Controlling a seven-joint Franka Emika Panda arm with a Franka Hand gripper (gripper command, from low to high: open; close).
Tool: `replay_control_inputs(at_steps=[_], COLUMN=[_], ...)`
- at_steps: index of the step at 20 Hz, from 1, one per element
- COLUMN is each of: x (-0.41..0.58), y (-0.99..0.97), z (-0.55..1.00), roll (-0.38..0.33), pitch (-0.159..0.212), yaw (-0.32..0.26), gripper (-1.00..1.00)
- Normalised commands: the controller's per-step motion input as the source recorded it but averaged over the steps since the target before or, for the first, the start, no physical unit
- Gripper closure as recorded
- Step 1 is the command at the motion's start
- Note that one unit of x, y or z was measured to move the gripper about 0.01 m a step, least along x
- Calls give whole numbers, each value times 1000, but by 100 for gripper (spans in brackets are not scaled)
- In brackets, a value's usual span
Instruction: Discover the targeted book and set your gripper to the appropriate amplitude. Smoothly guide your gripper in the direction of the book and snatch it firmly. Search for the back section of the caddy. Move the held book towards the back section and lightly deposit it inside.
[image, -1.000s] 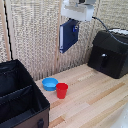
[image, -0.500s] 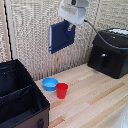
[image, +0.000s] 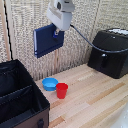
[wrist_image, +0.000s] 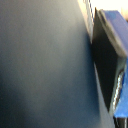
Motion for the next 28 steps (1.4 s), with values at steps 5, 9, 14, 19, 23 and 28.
replay_control_inputs(at_steps=[5,9,14,19,23,28], x=[186,216,217,212,213,214], y=[875,874,874,879,899,912], z=[538,547,542,458,218,17], roll=[0,0,0,0,-10,-17], pitch=[-6,0,0,0,0,0], yaw=[-77,-77,-77,-77,-82,-80], gripper=[100,100,100,100,100,100])
